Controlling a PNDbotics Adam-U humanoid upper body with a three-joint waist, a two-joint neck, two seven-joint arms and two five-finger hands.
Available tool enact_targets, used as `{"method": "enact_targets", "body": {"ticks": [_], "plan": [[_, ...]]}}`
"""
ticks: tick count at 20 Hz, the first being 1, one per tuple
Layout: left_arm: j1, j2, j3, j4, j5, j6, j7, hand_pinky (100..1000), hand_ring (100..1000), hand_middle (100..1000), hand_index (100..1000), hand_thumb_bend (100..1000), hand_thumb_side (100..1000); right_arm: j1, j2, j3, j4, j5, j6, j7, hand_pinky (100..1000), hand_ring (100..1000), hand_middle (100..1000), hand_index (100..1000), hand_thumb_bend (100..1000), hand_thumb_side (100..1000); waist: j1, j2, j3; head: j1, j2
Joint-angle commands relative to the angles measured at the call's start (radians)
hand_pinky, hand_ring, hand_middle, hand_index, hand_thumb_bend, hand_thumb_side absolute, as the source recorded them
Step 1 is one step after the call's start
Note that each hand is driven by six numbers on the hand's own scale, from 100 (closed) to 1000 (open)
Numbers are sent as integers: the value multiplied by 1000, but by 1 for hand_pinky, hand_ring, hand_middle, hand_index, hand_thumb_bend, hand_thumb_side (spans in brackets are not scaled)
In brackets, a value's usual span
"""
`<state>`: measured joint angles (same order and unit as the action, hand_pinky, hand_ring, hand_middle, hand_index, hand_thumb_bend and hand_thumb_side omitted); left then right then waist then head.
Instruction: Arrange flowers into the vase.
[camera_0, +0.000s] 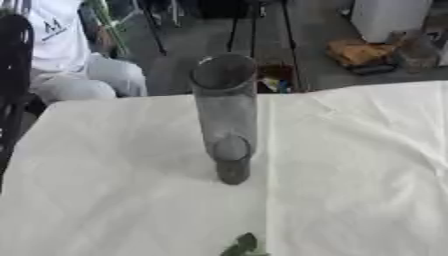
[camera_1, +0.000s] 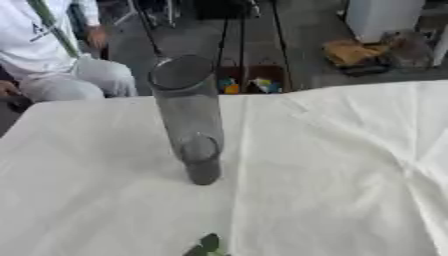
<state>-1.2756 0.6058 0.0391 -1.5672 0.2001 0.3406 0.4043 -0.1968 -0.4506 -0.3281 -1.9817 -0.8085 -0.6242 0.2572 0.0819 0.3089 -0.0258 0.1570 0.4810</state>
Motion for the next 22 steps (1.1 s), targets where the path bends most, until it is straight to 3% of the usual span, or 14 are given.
{"method": "enact_targets", "body": {"ticks": [1,10,22], "plan": [[-34,13,-9,-4,48,-27,38,100,100,100,100,140,1000,-9,-1,2,-18,12,44,13,604,729,637,727,100,1000,-3,-22,-4,15,17],[-80,-24,-35,-34,175,-94,112,100,100,100,100,154,1000,-20,2,1,-18,-6,101,51,605,729,636,728,100,1000,10,-13,-31,72,-22],[-99,-36,-83,-37,341,-198,180,100,100,100,100,155,1000,-35,0,10,-18,-9,127,81,603,730,635,731,100,1000,36,8,-70,79,-72]]}}
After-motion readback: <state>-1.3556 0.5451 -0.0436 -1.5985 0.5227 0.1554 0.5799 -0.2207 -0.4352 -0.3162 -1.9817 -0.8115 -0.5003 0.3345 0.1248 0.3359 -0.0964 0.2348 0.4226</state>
